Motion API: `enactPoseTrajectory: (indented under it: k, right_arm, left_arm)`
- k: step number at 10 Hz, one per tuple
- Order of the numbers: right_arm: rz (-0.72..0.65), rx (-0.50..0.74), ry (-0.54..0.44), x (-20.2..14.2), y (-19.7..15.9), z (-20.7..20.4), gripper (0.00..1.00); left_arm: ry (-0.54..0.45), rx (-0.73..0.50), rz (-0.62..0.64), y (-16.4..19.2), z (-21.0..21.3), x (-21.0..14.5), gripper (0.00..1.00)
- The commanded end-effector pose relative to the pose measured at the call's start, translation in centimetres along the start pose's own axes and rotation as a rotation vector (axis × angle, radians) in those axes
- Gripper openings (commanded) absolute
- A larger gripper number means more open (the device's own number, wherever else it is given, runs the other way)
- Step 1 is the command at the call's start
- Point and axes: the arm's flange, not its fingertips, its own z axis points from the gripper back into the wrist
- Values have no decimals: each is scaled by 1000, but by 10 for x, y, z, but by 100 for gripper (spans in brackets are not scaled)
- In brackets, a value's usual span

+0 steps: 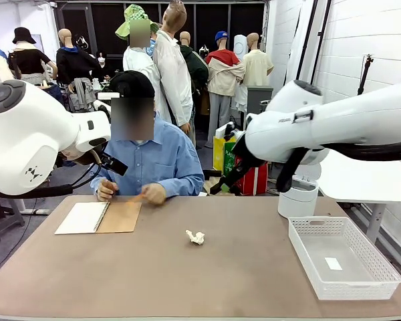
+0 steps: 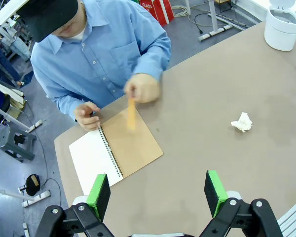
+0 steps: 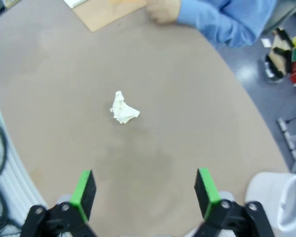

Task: Sort the paper based on its condition.
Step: If a person hands you a paper, place it in the Organizing basket , and if it's crumpled, put it in the Trash can.

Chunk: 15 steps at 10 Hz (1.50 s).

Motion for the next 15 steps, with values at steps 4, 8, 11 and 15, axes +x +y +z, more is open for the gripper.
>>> enactPoseTrajectory:
  k: [4,8,11,15]
  right_arm:
    - [53,30,103,11,4,-48,100]
    - [39,39,77,8,10,-50,100]
    - [39,39,77,8,10,-50,100]
    - [16,40,136,21,16,-91,100]
  left_arm:
    - [-4,8,-14,1,-1,0,100]
    - [-4,8,-14,1,-1,0,100]
    - [-4,8,-14,1,-1,0,100]
    - [-4,8,-14,1,-1,0,100]
